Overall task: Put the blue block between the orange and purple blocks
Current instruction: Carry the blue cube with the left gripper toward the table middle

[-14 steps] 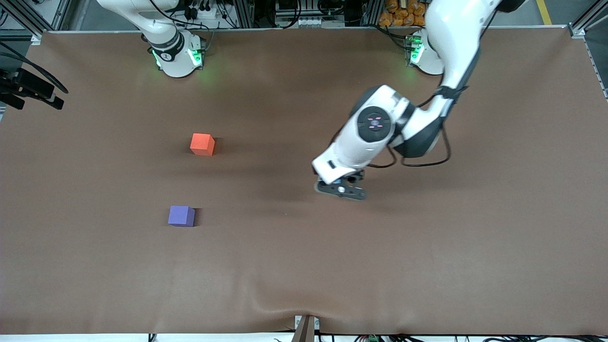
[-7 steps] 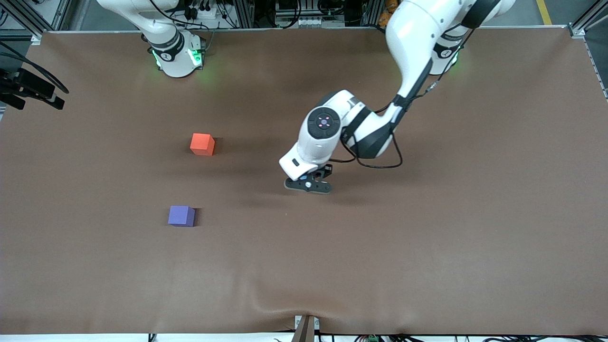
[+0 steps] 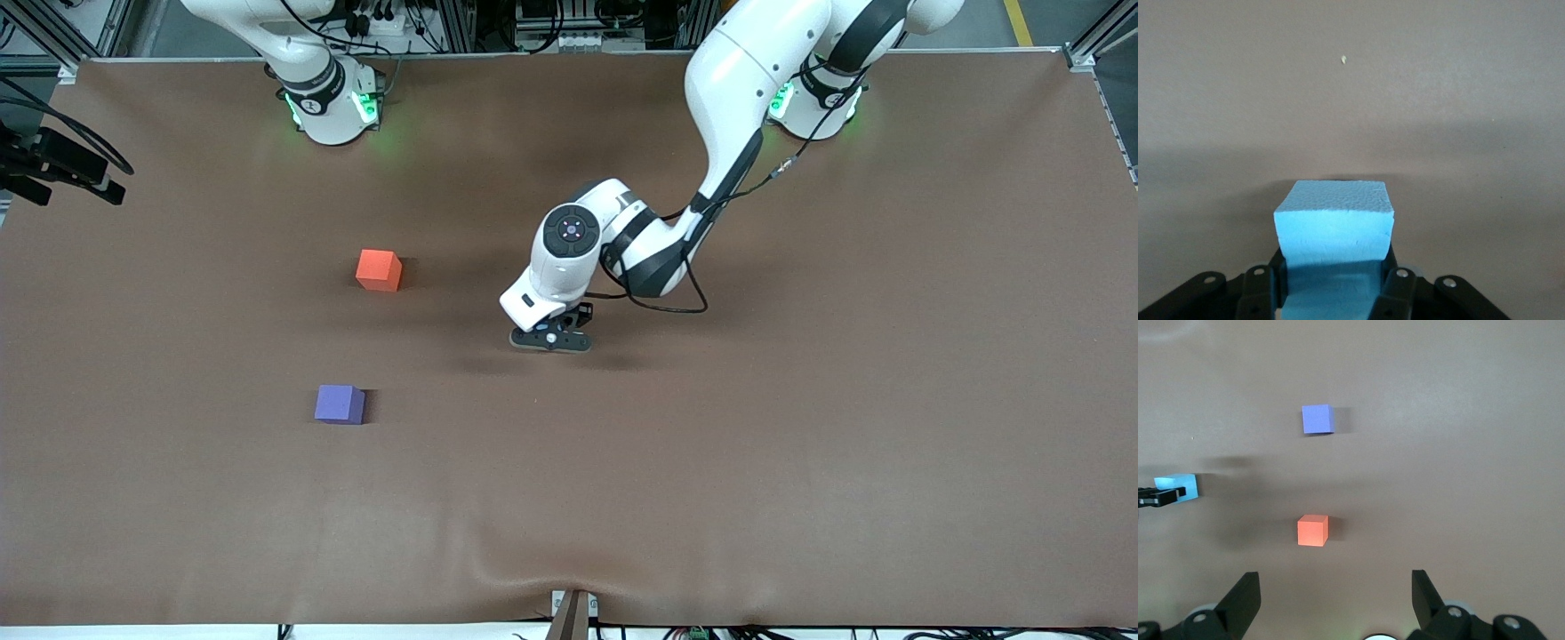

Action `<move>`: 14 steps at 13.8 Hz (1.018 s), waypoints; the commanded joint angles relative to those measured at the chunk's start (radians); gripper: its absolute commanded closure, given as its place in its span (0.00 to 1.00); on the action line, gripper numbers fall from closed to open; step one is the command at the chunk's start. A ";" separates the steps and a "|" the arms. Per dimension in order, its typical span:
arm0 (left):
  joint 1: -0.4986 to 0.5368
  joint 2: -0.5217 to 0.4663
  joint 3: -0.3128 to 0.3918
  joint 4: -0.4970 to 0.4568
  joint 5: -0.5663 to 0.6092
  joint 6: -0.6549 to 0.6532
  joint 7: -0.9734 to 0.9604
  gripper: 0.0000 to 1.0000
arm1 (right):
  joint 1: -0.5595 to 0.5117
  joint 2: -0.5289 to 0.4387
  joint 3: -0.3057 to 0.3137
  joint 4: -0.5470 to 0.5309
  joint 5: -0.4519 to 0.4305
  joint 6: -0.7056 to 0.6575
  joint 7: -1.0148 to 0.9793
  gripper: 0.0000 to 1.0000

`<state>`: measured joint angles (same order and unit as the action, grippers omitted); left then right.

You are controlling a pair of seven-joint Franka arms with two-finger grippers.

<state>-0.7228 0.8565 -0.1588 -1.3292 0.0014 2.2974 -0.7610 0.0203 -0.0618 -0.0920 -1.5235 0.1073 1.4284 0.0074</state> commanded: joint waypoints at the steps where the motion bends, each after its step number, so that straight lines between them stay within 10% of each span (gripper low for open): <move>1: -0.038 0.044 0.025 0.061 -0.001 0.004 -0.046 1.00 | 0.004 0.005 0.000 0.011 0.011 -0.003 0.008 0.00; 3: -0.061 0.056 0.053 0.062 -0.003 0.004 -0.047 1.00 | 0.007 0.005 0.000 0.011 0.011 -0.003 0.008 0.00; 4: -0.066 0.058 0.064 0.062 -0.003 0.004 -0.046 0.75 | 0.009 0.005 0.000 0.011 0.011 -0.003 0.008 0.00; 5: -0.067 0.058 0.065 0.061 -0.003 0.004 -0.047 0.17 | 0.010 0.005 0.000 0.013 0.011 -0.003 0.008 0.00; 6: -0.067 0.055 0.064 0.061 -0.004 0.002 -0.052 0.00 | 0.010 0.005 -0.002 0.013 0.011 -0.003 0.008 0.00; 14: 0.033 -0.250 0.125 0.013 -0.009 -0.180 -0.049 0.00 | 0.012 0.008 -0.002 0.011 0.015 -0.002 0.008 0.00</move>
<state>-0.7579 0.7760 -0.0471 -1.2342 0.0014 2.1825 -0.8059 0.0255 -0.0609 -0.0882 -1.5236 0.1086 1.4294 0.0074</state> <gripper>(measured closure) 0.000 0.000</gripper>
